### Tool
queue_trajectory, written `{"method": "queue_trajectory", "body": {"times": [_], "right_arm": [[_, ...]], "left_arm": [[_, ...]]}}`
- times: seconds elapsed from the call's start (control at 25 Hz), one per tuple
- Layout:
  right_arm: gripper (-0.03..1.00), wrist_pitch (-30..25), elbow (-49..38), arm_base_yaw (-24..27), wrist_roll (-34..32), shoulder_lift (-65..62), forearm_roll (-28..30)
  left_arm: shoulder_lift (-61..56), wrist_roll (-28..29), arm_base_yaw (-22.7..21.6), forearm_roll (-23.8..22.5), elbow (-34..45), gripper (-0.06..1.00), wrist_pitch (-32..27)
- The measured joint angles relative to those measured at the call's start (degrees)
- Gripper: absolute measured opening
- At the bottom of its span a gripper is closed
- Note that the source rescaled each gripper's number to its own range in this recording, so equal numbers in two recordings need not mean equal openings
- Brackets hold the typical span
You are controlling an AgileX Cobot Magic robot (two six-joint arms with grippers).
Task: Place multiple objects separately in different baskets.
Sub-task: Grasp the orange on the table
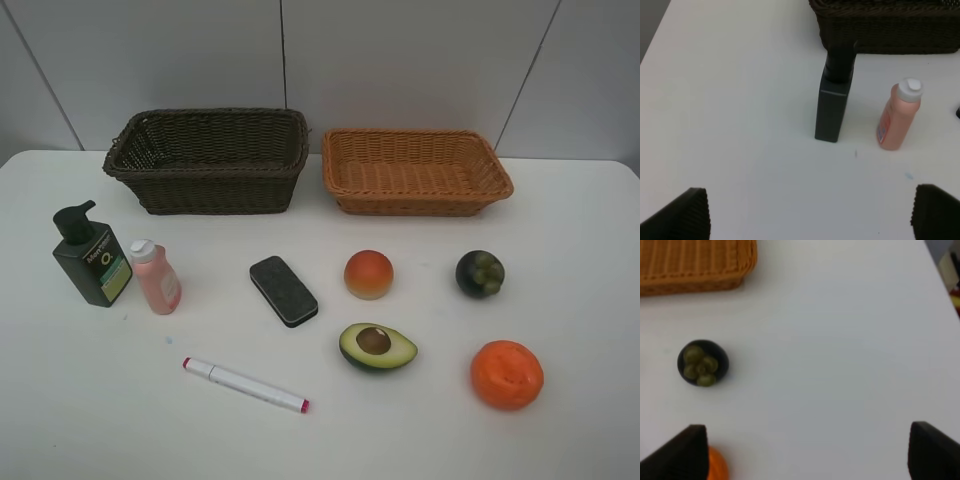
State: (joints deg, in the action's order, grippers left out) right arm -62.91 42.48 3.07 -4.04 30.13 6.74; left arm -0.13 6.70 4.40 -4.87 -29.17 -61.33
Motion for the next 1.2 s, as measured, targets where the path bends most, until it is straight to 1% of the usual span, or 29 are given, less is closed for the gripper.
{"method": "queue_trajectory", "body": {"times": [0.16,0.36,0.44,0.52,0.72,0.96,1.2], "right_arm": [[1.0,-0.62,4.73,0.0,1.11,15.88,-3.18],[1.0,-0.6,5.46,-0.19,1.3,32.37,-6.74],[1.0,-0.54,5.46,-1.68,1.3,36.98,-6.74],[1.0,0.0,5.46,-4.2,1.3,40.04,-7.07],[1.0,3.78,4.52,-9.93,-0.28,44.3,-8.62],[1.0,10.83,-2.93,-13.79,-0.87,44.71,-13.99],[1.0,16.49,-9.05,-18.72,-1.4,44.66,-17.25]], "left_arm": [[0.0,0.0,0.0,0.0,0.0,1.0,0.0],[0.0,0.0,0.0,0.0,0.0,1.0,0.0],[0.0,0.0,0.0,0.0,0.0,1.0,0.0],[0.0,0.0,0.0,0.0,0.0,1.0,0.0],[0.0,0.0,0.0,0.0,0.0,1.0,0.0],[0.0,0.0,0.0,0.0,0.0,1.0,0.0],[0.0,0.0,0.0,0.0,0.0,1.0,0.0]]}}
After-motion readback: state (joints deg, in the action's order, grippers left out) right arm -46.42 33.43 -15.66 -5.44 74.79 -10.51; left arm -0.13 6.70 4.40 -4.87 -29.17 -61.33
